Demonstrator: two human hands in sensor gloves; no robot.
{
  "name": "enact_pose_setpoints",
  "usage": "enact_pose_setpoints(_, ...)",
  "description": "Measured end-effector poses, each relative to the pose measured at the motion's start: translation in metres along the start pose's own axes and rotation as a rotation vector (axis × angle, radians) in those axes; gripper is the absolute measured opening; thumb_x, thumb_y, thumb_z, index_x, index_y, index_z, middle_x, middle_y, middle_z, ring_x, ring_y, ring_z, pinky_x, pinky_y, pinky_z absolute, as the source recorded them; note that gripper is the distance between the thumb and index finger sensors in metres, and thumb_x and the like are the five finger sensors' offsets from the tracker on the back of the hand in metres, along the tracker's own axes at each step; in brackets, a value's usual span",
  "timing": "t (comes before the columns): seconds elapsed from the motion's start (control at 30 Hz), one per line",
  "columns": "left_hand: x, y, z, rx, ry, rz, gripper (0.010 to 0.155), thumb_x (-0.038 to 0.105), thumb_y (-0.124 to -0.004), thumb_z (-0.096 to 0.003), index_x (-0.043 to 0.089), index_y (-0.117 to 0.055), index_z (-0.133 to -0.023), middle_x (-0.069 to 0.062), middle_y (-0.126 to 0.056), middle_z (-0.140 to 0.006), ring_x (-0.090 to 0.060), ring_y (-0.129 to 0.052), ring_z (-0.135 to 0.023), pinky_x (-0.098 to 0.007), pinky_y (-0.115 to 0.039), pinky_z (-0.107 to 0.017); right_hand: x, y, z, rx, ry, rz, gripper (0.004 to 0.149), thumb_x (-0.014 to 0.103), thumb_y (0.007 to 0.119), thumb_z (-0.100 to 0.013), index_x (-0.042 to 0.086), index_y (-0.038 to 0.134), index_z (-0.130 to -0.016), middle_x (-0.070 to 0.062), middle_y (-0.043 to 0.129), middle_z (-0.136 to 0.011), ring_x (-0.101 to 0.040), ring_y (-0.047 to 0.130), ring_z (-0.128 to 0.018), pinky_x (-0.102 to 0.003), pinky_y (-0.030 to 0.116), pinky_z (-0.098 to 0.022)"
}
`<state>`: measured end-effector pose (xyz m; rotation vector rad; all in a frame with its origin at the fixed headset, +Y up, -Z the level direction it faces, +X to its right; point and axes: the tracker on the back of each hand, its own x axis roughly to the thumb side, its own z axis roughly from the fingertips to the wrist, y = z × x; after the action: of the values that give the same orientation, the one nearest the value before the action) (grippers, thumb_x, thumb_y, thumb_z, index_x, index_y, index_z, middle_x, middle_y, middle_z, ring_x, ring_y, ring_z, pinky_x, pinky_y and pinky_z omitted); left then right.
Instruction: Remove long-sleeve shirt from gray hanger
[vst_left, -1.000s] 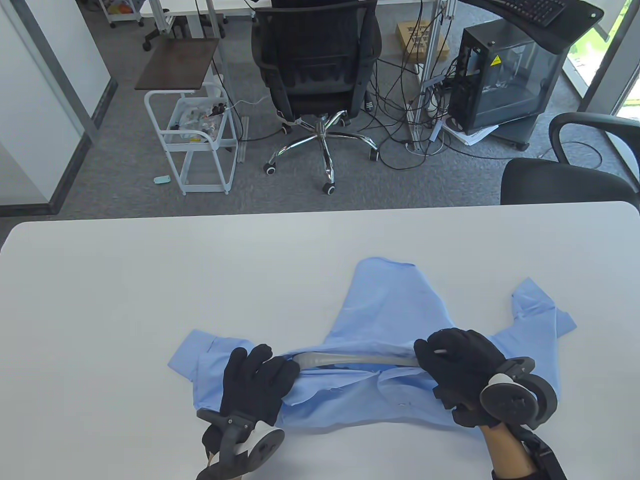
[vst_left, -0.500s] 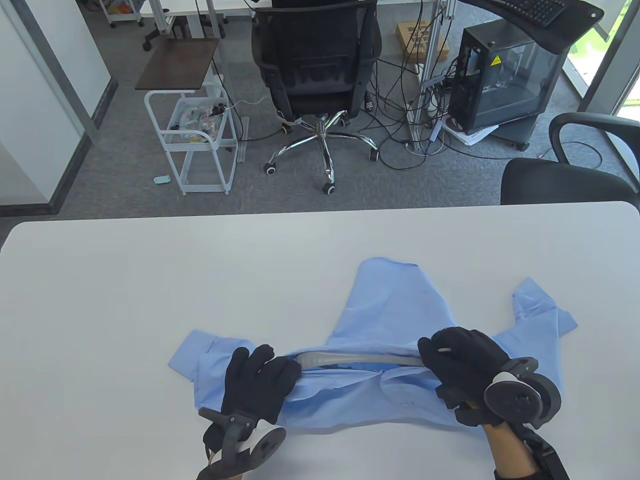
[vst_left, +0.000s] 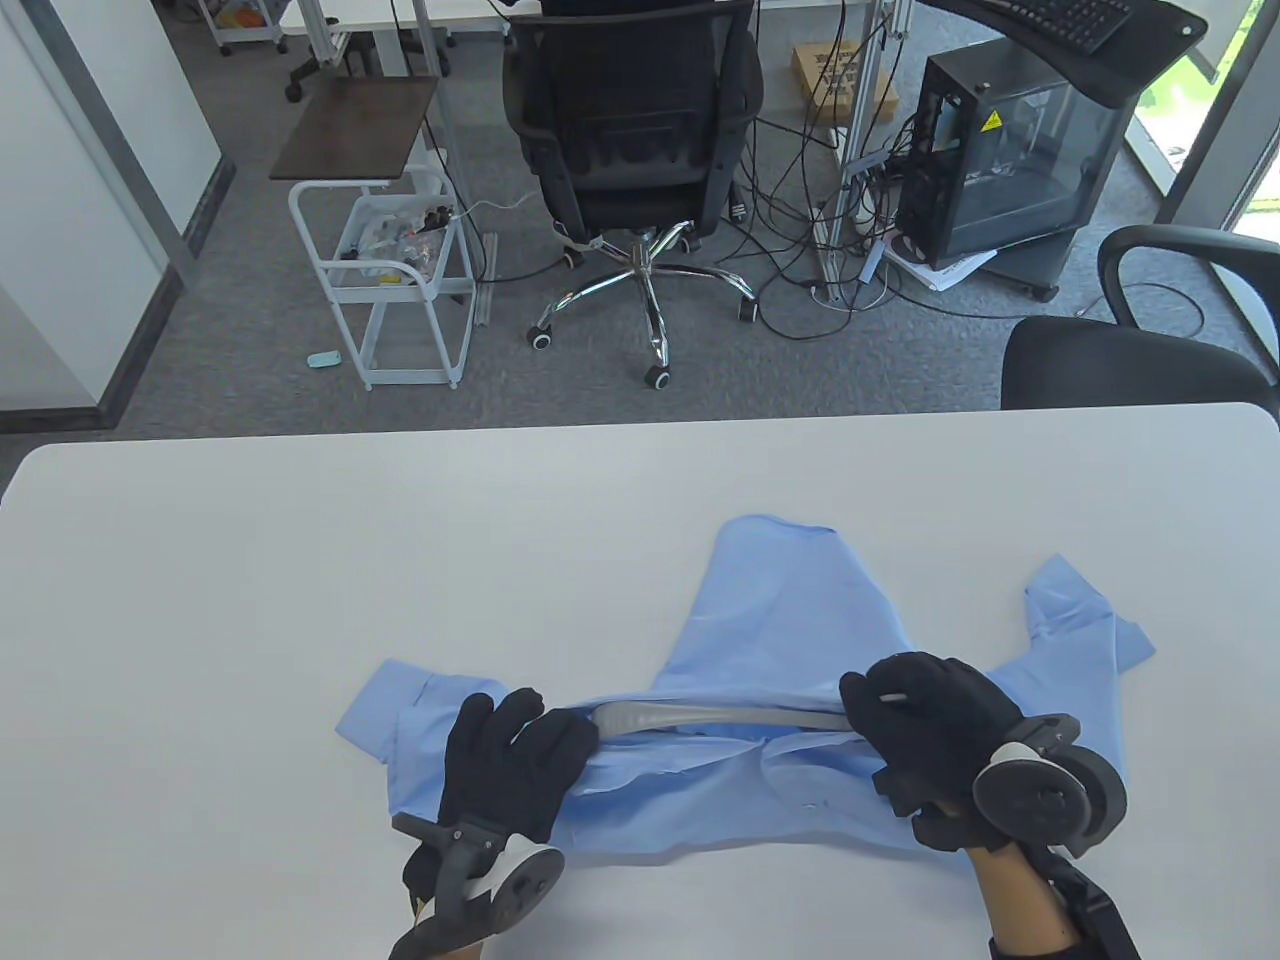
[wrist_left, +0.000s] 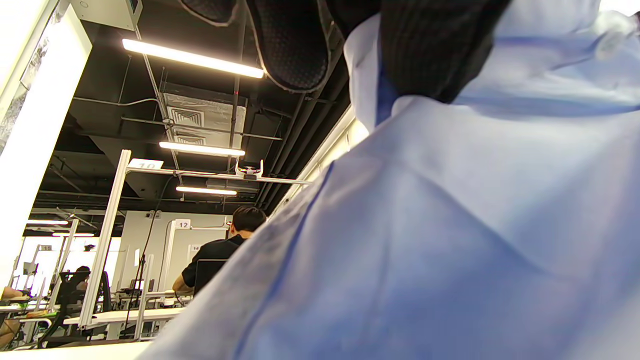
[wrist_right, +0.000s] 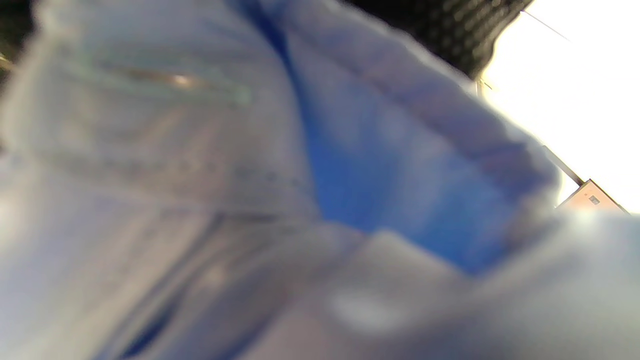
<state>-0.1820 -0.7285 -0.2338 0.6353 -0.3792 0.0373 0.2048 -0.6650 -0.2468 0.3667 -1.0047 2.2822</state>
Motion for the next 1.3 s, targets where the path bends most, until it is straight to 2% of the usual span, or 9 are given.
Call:
enact_pose_setpoints(0.73,-0.0032,-0.0005,0.0011,-0.014,0.005,0.025,0.047,0.048,-0.082,-0.0481,0.05,-0.067,-0.093,0.028,-0.077,-0.096,-0.019,-0.075,-0.103,-0.055,-0.045,-0.084,-0.0019,-0.0021,0.0002,-0.018,0.019,-0.012,0.033,0.054,0.097,-0.044,0.023,0.091,-0.055,0.014,0.084,-0.026,0.004,0.081,-0.006,-0.024,0.094,-0.026)
enact_pose_setpoints(1.3,-0.0098,-0.0025,0.0022,-0.039,-0.019,0.114,0.055,0.056,-0.076,-0.0471,0.047,-0.061,-0.1,0.026,-0.073,-0.103,-0.019,-0.075,-0.103,-0.054,-0.045,-0.084,-0.0049,-0.0071,-0.0001,-0.042,0.042,-0.041,0.033,0.054,0.097,-0.044,0.023,0.091,-0.055,0.014,0.084,-0.026,0.004,0.081,-0.006,-0.024,0.094,-0.026)
